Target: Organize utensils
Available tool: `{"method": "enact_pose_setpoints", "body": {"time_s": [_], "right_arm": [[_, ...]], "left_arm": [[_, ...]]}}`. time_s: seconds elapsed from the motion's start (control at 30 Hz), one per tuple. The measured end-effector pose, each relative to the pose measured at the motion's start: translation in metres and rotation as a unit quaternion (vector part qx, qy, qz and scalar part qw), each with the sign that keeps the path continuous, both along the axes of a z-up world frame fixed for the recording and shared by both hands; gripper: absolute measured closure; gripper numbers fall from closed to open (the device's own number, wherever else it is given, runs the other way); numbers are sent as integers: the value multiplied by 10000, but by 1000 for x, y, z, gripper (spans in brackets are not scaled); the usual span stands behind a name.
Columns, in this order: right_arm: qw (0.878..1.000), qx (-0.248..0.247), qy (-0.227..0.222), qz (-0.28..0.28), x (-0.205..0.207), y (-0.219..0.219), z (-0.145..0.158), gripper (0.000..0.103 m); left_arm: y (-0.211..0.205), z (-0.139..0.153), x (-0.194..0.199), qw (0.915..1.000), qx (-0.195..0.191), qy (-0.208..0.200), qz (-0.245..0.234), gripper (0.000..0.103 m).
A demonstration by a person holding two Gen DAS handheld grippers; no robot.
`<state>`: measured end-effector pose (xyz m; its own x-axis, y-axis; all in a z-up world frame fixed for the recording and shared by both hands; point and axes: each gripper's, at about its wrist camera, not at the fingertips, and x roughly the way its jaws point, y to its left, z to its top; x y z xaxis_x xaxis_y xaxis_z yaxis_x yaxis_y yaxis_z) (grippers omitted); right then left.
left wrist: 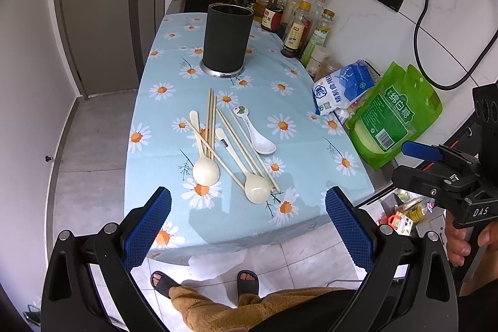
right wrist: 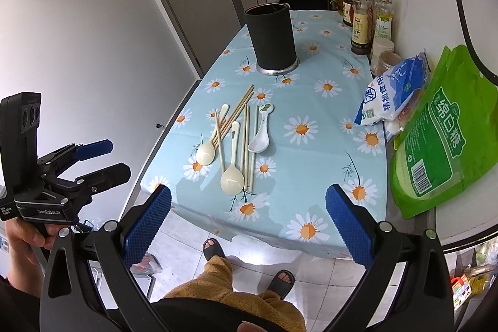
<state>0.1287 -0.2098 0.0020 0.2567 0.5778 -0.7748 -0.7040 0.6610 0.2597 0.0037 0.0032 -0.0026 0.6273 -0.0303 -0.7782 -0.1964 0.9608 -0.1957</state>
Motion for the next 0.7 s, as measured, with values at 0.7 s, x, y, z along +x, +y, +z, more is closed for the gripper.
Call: {"method": "enact_pose_setpoints", "body": {"time_s": [0.7], "right_arm": [[9974, -90, 710, -112, 35, 14, -35, 4]], "left_arm": [[13, -17, 20, 9997, -137, 200, 13, 7]]}}
